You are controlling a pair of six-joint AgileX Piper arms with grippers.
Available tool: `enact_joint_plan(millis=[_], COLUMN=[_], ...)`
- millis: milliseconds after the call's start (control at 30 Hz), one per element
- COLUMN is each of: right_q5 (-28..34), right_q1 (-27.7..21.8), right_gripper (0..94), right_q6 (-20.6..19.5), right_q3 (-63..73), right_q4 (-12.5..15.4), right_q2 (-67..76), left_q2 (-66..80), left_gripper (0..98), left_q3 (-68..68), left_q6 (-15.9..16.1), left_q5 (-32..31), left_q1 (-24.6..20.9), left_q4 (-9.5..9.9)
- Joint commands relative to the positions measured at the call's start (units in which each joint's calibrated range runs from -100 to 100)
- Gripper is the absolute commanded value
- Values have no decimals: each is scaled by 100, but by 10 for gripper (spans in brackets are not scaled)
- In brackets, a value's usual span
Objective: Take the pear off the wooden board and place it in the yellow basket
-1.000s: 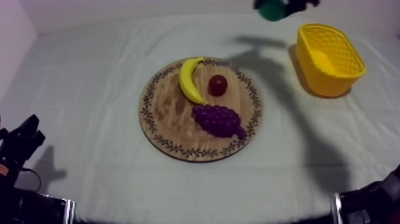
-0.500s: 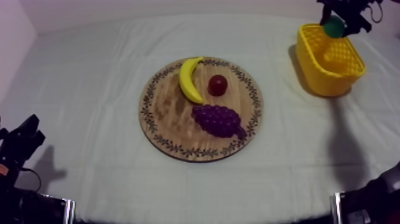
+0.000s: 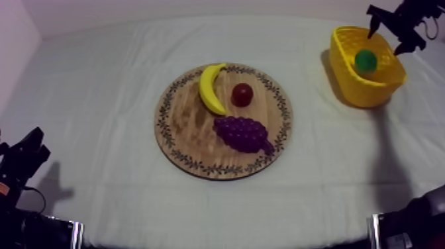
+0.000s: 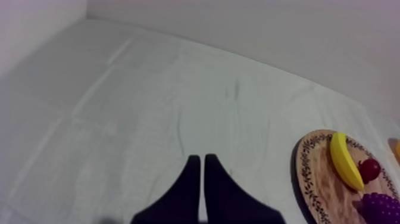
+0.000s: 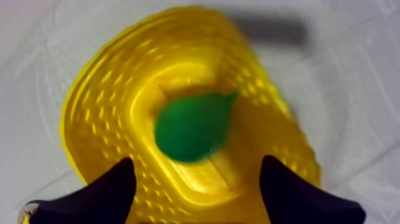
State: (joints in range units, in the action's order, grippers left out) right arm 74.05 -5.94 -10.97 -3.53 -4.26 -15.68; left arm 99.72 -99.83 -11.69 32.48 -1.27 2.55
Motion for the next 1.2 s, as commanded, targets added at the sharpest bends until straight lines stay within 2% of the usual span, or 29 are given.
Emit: enact_joint_plan(millis=[0, 200, 300, 400, 600, 833, 933, 1167], right_q5=[-218, -818, -1055, -991, -1246, -1768, -2144, -3304], right_q1=[-10, -32, -80, -187, -392, -100, -18, 0], right_gripper=[629, 582, 547, 505, 346, 125, 78, 16], right_q6=[0, 180, 426, 658, 1106, 1219, 1231, 1473], right_q3=[-441, -1831, -2593, -3089, -4190, -5888, -6589, -8224], right_q4=[7, 37, 218, 419, 731, 660, 644, 809], right_q2=[572, 2470, 3696, 4726, 6683, 8581, 9057, 9784], left_q2=[2, 2, 2, 2, 2, 2, 2, 2], left_gripper=[1, 1, 1, 1, 1, 1, 1, 1], left_q3=[5, 5, 5, 5, 5, 5, 5, 5], left_q6=[0, 0, 0, 0, 0, 0, 0, 0], left_q5=[1, 1, 1, 1, 1, 1, 1, 1], left_q1=[0, 0, 0, 0, 0, 0, 0, 0], left_q4=[1, 1, 1, 1, 1, 1, 1, 1])
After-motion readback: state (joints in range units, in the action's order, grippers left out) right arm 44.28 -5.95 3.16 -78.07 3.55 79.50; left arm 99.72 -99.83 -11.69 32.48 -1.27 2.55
